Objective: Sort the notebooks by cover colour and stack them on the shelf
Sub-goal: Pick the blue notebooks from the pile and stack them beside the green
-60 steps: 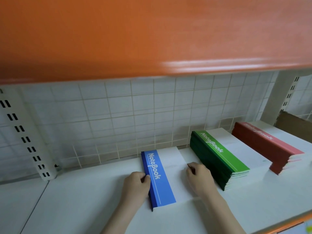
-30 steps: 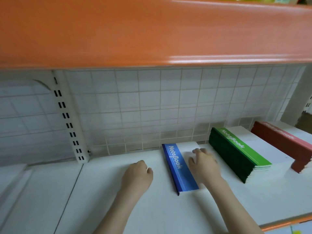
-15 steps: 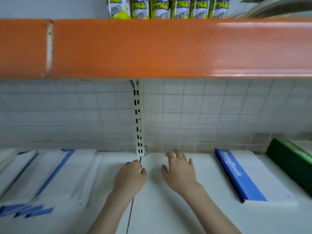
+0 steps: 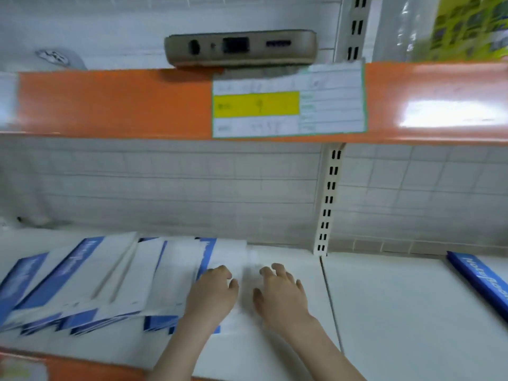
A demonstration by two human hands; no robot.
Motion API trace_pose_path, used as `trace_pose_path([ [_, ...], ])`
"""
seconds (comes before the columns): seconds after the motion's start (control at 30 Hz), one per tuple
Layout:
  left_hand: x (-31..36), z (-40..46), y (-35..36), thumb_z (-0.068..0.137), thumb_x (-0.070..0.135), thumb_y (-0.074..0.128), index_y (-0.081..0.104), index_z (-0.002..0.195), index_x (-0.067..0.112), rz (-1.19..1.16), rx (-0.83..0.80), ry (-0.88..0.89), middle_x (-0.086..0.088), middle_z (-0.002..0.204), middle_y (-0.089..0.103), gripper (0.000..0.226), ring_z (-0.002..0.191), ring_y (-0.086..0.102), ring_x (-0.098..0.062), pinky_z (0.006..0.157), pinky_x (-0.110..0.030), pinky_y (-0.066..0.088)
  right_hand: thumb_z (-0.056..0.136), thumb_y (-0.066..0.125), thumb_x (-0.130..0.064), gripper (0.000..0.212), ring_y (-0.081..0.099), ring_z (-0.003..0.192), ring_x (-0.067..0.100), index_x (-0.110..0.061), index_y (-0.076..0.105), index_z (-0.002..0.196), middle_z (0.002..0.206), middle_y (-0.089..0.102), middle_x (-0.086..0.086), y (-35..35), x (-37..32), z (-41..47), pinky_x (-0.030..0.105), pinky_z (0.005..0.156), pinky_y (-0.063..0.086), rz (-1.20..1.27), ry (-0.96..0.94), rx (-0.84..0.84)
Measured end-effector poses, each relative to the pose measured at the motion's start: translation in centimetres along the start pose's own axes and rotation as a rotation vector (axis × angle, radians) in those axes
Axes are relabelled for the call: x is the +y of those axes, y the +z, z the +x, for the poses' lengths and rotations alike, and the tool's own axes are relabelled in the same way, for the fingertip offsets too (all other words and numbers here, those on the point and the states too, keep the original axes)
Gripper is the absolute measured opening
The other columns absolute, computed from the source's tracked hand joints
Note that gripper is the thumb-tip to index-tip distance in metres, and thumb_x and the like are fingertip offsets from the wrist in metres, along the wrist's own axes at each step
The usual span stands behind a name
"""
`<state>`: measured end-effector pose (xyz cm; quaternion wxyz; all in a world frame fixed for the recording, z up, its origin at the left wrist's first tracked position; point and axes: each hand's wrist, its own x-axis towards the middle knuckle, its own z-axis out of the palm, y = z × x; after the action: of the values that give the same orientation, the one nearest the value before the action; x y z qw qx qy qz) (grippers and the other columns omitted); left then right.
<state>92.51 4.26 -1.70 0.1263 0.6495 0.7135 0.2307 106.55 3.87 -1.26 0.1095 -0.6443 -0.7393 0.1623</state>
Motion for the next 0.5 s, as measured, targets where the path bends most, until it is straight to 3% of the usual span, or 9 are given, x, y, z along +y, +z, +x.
trace_pose_path([
  [0.17, -4.3, 0.4, -2.6, 0.095, 0.028, 0.045, 0.059, 0.117, 0.018, -0.038, 0.035, 0.042, 0.0, 0.115, 0.061, 0.028, 0.104, 0.057, -0.016, 0.086, -0.026, 0.045, 0.095, 0.041, -0.032, 0.05, 0.03, 0.137, 0.02, -0.02, 0.032, 0.143, 0.152, 0.023, 0.002, 2.3, -5.2, 1.1, 0.041, 0.115, 0.02, 0.009, -0.003, 0.02],
  [0.33, -8.5, 0.5, -5.3, 0.093, 0.021, 0.048, 0.062, 0.113, 0.014, -0.071, 0.022, 0.068, -0.003, 0.112, 0.062, 0.025, 0.099, 0.06, -0.018, 0.088, -0.034, 0.049, 0.094, 0.041, -0.028, 0.046, 0.04, 0.129, 0.023, -0.018, 0.037, 0.138, 0.146, 0.034, 0.004, 4.6, -10.2, 2.0, 0.038, 0.109, 0.03, -0.011, -0.014, 0.044],
  [0.4, -10.1, 0.6, -6.2, 0.093, 0.019, 0.049, 0.062, 0.114, 0.016, -0.128, 0.018, 0.097, -0.001, 0.114, 0.062, 0.024, 0.099, 0.059, -0.014, 0.085, -0.025, 0.049, 0.095, 0.039, -0.028, 0.045, 0.043, 0.125, 0.024, -0.018, 0.038, 0.138, 0.142, 0.038, 0.004, 5.5, -12.1, 2.2, 0.038, 0.108, 0.032, -0.019, -0.019, 0.047],
  [0.5, -11.5, 0.9, -7.5, 0.093, 0.015, 0.05, 0.064, 0.111, 0.02, -0.245, 0.033, 0.154, 0.007, 0.111, 0.064, 0.023, 0.093, 0.058, -0.002, 0.07, -0.001, 0.041, 0.098, 0.035, -0.028, 0.043, 0.044, 0.126, 0.023, -0.019, 0.036, 0.14, 0.143, 0.037, 0.003, 6.2, -14.4, 2.7, 0.039, 0.109, 0.03, -0.012, -0.031, 0.066],
])
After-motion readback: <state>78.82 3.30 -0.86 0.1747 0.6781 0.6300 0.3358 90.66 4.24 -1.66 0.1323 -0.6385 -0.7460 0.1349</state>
